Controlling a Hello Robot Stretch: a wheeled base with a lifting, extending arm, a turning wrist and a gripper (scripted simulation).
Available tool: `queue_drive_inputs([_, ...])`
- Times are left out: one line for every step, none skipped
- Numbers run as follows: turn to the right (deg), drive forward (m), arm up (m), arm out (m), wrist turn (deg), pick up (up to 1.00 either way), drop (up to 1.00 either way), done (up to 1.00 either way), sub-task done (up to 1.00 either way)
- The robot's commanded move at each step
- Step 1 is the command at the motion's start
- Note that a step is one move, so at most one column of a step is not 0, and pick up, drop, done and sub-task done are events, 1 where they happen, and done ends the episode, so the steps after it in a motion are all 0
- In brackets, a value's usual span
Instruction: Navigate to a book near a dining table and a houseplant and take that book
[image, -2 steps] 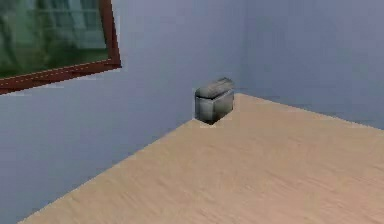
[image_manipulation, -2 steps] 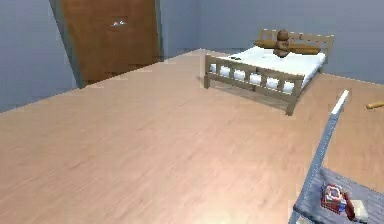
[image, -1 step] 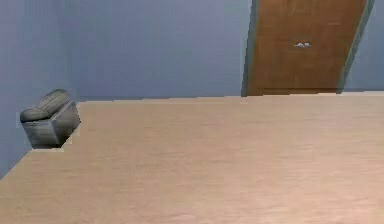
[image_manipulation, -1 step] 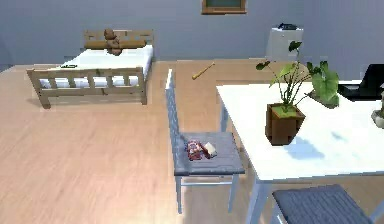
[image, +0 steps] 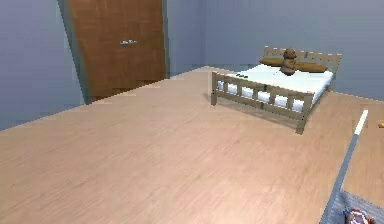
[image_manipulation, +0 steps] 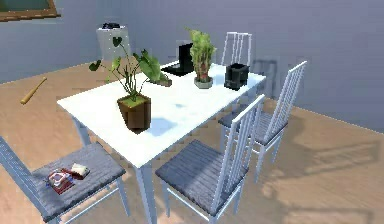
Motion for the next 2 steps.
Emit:
queue_drive_inputs([21.0,0.00,0.00,0.00,0.0,0.00,0.00,0.00,0.00])
queue_drive_inputs([0.0,0.85,0.00,0.00,0.0,0.00,0.00,0.00,0.00])
